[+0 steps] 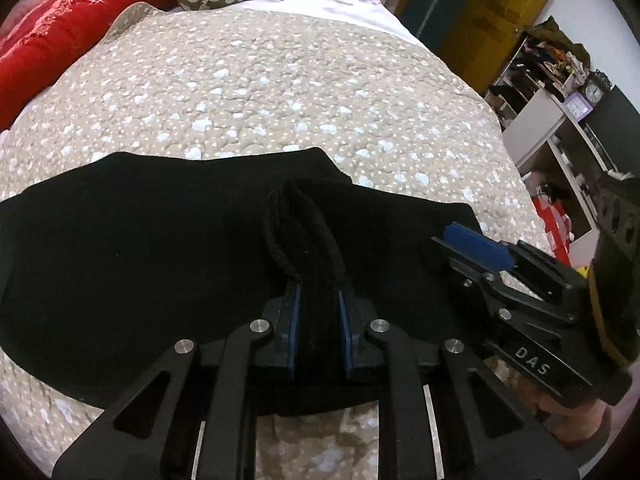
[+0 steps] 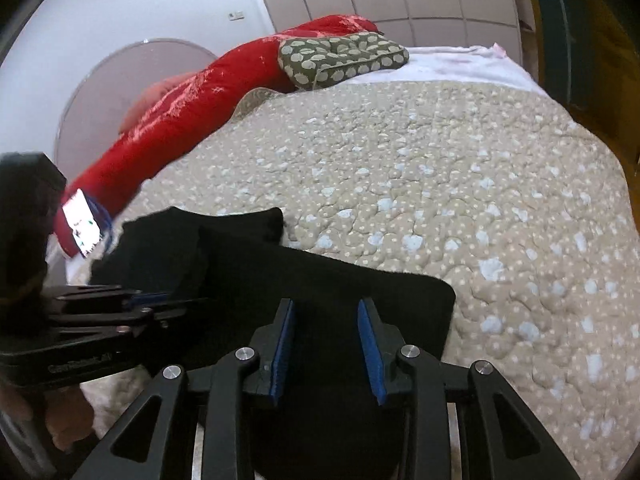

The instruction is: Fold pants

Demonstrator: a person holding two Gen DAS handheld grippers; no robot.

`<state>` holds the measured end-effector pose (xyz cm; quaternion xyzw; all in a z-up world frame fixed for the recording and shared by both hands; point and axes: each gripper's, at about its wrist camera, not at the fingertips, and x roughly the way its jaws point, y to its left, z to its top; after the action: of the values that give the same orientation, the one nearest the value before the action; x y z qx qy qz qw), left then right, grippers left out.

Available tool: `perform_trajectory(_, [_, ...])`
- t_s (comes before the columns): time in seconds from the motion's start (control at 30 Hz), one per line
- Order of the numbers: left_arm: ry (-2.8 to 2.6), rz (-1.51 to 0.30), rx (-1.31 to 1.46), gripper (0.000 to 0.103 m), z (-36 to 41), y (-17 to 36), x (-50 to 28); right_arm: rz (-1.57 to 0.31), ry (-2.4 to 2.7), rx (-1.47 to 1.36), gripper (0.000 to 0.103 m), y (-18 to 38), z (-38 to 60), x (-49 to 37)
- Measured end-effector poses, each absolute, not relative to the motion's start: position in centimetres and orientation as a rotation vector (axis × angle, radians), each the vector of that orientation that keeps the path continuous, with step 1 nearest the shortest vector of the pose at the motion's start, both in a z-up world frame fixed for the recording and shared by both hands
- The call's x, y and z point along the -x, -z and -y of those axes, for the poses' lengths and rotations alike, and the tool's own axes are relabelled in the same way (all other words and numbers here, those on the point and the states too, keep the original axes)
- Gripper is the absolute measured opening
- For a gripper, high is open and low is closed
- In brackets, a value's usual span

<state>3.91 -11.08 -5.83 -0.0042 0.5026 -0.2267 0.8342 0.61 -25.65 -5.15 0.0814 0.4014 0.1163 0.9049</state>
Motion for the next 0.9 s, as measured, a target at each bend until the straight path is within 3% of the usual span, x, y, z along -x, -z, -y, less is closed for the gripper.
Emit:
perform_trajectory(0.23, [0.475,-1.055,0.03,0.018,10.7,5.8,-3.6,-0.808,-0.241,-0.1,0.031,1.5,25.6,2.8])
perform_trajectory(0.37, [0.472,-1.042,0.023,0.02,10.9,5.7,-3.2,-0.916,-0.191,-0.05,0.032,4.2,25.2,4.7])
perform_trajectory(0.43, [0.464,-1.034,0.012,0.02,11.0,5.7,-3.0,-0.877,-0.179,-0.058,0.032,4.7,25.2,5.6])
perform_trajectory(0.6, [0.443,-1.032,-0.022,0.022,10.7,4.8,-2.2,-0.872,-0.194,-0.092,0.032,2.7,25.6,5.2])
perform_trajectory(0.7, [0.428,-1.022,-0.019,0.034,9.9,4.4,-1.8,-0.844,-0.197,-0.124,0.032,1.8,25.6,4.6])
perform_trajectory(0.9, [0.382,-1.001,-0.031,0.034,8.4,4.0,-1.2,-0.822,-0.227,-0.145,0.032,1.4,23.4,0.9])
